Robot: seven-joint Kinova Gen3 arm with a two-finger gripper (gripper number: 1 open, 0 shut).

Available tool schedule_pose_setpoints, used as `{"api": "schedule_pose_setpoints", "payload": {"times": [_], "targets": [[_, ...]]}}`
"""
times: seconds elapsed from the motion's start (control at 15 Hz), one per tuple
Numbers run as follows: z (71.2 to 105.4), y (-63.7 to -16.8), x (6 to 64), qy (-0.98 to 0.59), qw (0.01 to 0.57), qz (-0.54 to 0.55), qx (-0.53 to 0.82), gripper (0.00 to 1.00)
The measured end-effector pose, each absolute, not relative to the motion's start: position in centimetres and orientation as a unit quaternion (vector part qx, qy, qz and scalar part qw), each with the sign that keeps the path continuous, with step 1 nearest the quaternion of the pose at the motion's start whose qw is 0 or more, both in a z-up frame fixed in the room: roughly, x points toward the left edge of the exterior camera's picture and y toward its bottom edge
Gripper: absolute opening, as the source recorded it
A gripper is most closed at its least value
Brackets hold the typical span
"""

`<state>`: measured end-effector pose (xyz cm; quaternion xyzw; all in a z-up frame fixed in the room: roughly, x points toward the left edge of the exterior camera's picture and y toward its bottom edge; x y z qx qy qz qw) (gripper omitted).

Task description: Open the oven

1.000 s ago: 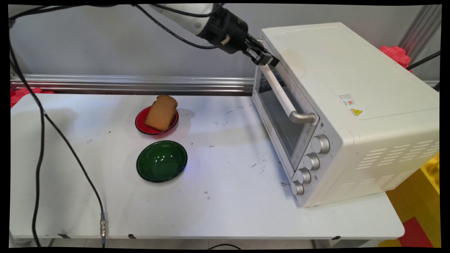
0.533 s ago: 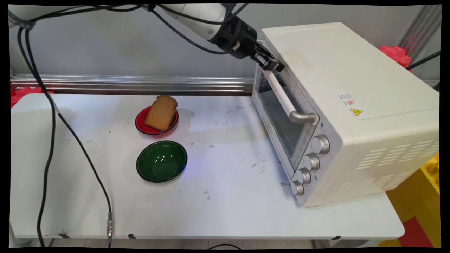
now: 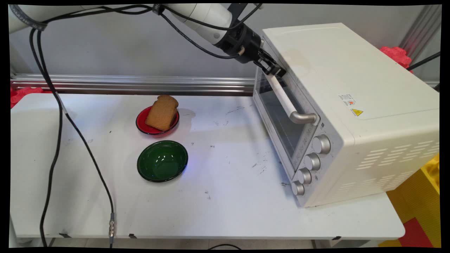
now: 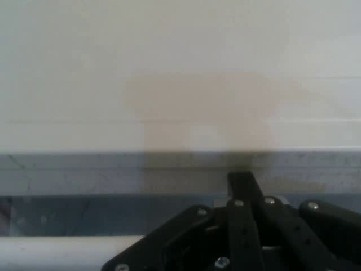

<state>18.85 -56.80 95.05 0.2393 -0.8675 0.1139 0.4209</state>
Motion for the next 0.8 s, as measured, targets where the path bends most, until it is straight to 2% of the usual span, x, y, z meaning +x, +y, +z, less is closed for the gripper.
{"api": "schedule_pose_setpoints", "payload": {"times": [0.8], "targets": [[94.58,-56.25,19.47,-0.879,0.393,0.097,0.253,0.00]]}}
